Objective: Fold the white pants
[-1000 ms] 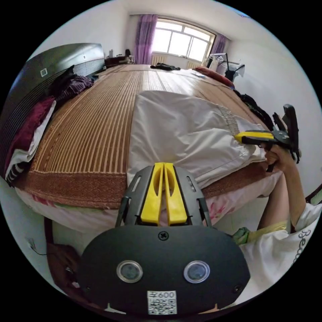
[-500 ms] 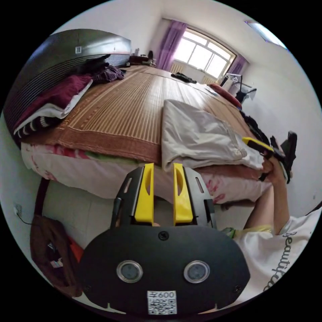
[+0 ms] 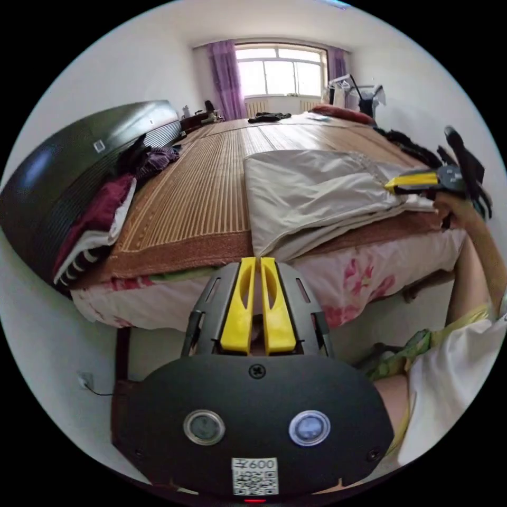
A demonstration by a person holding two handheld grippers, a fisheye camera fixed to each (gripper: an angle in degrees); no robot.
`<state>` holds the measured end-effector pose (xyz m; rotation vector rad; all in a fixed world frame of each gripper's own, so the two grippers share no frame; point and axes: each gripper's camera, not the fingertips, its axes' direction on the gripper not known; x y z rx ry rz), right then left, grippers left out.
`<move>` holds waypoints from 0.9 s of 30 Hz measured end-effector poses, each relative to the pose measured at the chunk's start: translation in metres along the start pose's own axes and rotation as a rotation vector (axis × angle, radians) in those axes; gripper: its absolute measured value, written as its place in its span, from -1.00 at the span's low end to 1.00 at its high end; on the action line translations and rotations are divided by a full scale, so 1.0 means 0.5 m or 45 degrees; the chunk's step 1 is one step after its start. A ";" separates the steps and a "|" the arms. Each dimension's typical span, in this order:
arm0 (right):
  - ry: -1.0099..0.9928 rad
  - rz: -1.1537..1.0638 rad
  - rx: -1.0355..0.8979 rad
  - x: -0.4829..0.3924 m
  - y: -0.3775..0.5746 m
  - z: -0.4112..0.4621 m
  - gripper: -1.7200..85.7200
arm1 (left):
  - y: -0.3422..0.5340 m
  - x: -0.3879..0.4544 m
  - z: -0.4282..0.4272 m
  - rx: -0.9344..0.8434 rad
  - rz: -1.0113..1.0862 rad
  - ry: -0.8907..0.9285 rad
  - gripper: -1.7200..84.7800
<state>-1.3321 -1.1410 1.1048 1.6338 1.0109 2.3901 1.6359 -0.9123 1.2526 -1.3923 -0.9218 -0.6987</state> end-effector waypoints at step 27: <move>-0.128 0.220 0.120 0.149 0.105 0.046 -0.98 | -0.153 -0.140 -0.331 0.055 -0.114 0.064 -0.95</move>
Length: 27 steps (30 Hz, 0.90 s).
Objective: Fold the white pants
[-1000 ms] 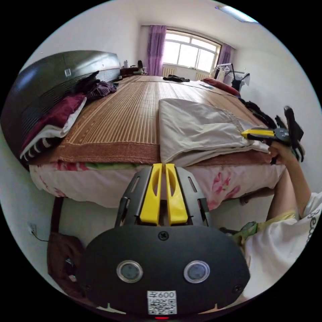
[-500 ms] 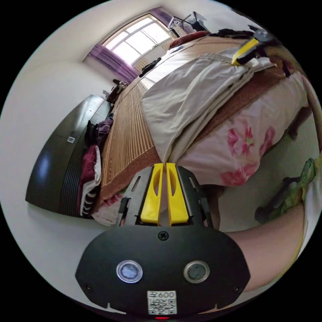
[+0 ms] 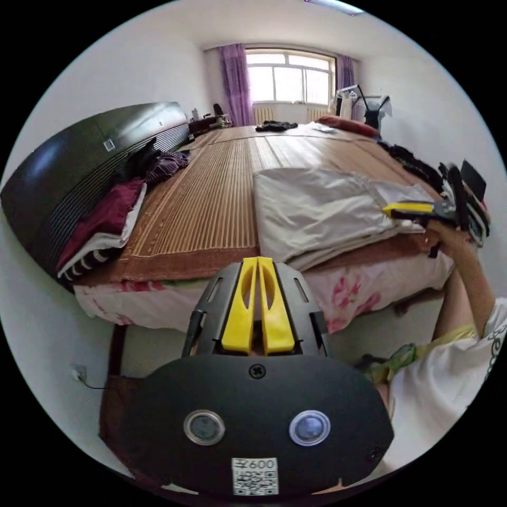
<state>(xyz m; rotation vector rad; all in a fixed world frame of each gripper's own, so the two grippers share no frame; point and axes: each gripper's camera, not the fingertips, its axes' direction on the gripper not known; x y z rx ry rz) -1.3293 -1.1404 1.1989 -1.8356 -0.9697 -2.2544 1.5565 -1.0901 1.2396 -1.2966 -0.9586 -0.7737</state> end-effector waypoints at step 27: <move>-0.051 0.027 -0.016 0.119 0.029 0.062 -0.98 | -0.318 -0.722 -0.198 -0.350 -0.491 1.239 -0.86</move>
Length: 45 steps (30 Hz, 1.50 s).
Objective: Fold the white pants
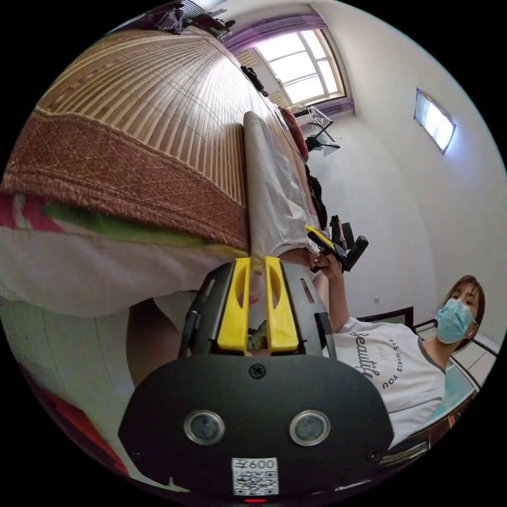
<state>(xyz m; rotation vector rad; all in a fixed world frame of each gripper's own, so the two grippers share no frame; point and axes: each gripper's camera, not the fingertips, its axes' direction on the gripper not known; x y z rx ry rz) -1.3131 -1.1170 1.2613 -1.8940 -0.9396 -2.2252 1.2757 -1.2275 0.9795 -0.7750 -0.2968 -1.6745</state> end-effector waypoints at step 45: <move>-0.555 -0.199 -0.019 -0.281 -0.061 0.175 -0.98 | 0.123 0.037 0.447 0.029 0.383 -1.255 -0.94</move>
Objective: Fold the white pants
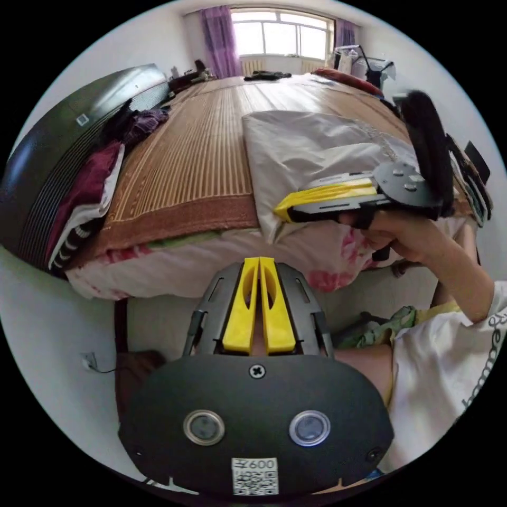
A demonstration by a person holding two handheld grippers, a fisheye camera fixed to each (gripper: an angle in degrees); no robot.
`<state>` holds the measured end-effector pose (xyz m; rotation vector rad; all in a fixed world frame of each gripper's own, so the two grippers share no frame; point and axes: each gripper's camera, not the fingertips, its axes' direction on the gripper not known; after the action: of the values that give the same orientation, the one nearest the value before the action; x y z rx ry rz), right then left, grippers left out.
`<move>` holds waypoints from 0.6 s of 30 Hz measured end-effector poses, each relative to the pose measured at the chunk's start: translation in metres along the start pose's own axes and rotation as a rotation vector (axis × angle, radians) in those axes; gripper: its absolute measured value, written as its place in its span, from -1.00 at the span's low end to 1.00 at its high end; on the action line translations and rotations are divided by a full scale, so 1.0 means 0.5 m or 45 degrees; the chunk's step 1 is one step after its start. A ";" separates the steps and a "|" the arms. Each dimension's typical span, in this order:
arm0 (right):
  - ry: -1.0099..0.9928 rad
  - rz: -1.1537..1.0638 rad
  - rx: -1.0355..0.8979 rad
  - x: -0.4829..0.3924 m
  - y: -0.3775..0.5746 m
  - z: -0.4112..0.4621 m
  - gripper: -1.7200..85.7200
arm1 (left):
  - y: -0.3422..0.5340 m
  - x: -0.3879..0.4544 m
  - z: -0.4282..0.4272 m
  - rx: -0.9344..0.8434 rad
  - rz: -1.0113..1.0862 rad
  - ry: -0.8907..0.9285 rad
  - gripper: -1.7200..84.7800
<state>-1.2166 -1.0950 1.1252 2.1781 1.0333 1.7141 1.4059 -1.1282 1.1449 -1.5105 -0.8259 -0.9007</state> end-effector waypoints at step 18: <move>0.518 0.310 0.319 0.038 0.192 -0.254 -0.98 | -0.018 -0.154 0.375 0.302 -0.127 0.230 -0.96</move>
<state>-1.2916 -1.1883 1.2319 2.2295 1.1670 2.3248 1.3806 -0.9423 1.0674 -1.1732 -0.8491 -0.9616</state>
